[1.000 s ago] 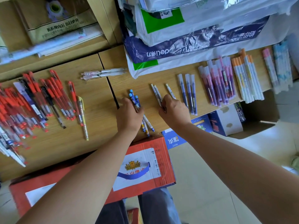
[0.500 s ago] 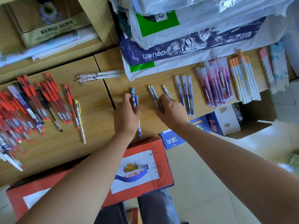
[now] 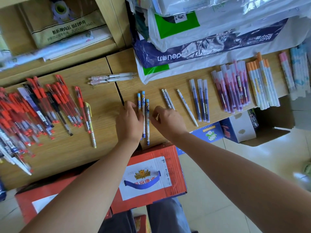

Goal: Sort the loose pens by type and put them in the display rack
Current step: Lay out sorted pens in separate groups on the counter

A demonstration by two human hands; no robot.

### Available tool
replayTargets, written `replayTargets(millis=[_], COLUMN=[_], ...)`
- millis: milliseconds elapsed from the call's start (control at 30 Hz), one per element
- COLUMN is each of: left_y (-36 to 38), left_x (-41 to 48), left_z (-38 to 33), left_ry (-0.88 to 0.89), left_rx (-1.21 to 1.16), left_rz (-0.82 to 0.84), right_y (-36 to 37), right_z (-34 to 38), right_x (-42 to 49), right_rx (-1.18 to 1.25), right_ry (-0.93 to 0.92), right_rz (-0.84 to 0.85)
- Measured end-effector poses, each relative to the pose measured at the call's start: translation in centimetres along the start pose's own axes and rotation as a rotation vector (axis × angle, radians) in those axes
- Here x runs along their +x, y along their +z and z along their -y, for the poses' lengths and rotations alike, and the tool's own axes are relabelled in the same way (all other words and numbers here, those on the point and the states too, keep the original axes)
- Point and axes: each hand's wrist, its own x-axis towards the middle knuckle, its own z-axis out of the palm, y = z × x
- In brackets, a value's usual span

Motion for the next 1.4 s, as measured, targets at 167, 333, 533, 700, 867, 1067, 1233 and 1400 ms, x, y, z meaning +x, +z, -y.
replayTargets(millis=[167,333,533,700,867,1067,1233,1400], left_y=[-0.8,0.1,0.2,-1.4,-3.1,-4.7,-5.2,-5.1], left_x=[0.0,0.6,0.6,0.2,-0.5,-1.0,-1.9,-2.9], left_z=[0.8,0.8,0.9,1.6,3.3,6.8,9.2,10.1], left_ry=[0.028,-0.086,-0.063,-0.018,0.029,0.135,0.219,0.258], left_rx=[-0.064,-0.286,-0.347,-0.217,-0.19,-0.116,0.008,0.091], left_rz=[0.035,0.106,0.136,0.142,0.138,0.074,0.073,0.154], right_y=[1.1,-0.2,-0.5,-0.5,-0.6,0.0,1.7,2.6], right_z=[1.3,1.2,1.3,1.3,2.4,4.8,5.7,5.5], right_x=[0.8,2.7,3.0,2.2,2.0,2.0,1.4,1.3], right_rx=[0.015,0.024,-0.016,-0.029,-0.053,-0.078,-0.222,-0.224], right_ry=[0.099,0.108,0.057,0.061,0.046,0.018,0.05,0.133], right_rz=[0.023,-0.011,-0.023,-0.034,-0.054,-0.108,-0.113,-0.091])
